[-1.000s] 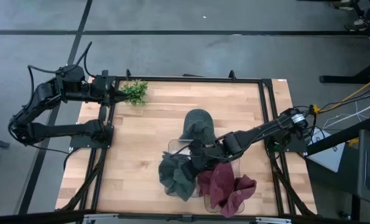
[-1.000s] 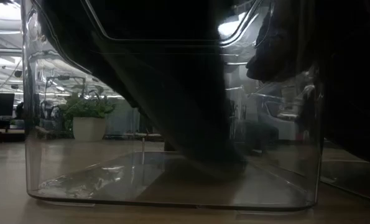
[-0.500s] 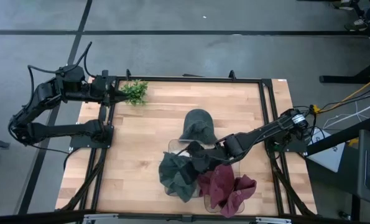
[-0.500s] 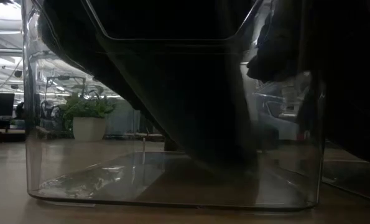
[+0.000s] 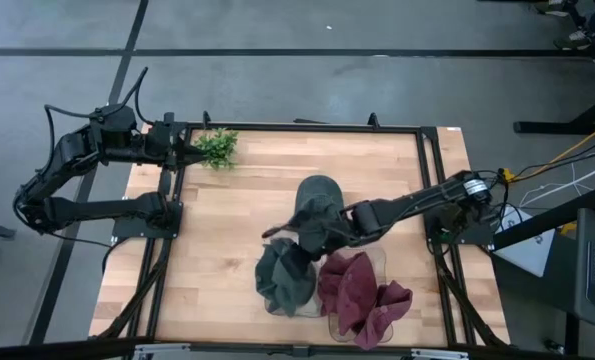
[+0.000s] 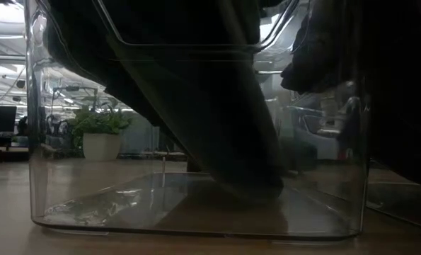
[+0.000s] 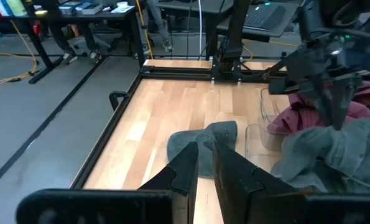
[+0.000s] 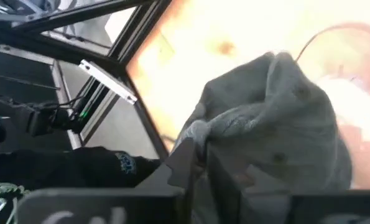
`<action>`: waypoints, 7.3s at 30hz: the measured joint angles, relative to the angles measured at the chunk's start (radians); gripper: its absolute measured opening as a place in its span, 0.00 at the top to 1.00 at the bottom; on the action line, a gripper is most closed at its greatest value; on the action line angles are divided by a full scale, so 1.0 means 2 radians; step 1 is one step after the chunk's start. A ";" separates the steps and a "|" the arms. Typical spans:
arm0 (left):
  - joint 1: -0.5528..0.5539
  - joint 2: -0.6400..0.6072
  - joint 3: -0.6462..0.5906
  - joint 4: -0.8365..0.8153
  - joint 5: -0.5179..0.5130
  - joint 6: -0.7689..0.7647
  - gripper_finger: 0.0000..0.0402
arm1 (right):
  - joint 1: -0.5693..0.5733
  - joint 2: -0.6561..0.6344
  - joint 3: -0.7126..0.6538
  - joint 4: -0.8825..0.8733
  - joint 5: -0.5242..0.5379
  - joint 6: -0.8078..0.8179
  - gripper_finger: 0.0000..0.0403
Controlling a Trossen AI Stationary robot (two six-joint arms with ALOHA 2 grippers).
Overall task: Pick & Place hat
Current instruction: Put the top gray cap into the left transparent bin, then put the gray cap into the left transparent bin
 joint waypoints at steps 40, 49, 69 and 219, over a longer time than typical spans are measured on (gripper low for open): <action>0.000 0.002 0.000 -0.009 -0.011 -0.032 0.89 | -0.182 -0.019 0.005 -0.432 -0.103 -0.379 0.73; 0.000 0.003 0.000 0.001 -0.094 -0.065 0.89 | -0.196 -0.061 -0.179 -0.238 -0.132 -0.501 0.73; 0.000 0.005 0.000 0.014 -0.125 -0.114 0.89 | -0.196 -0.062 -0.332 -0.023 -0.056 -0.692 0.73; -0.042 0.273 0.000 0.222 -0.274 0.087 0.96 | -0.278 -0.046 0.086 -0.043 0.033 -0.665 0.88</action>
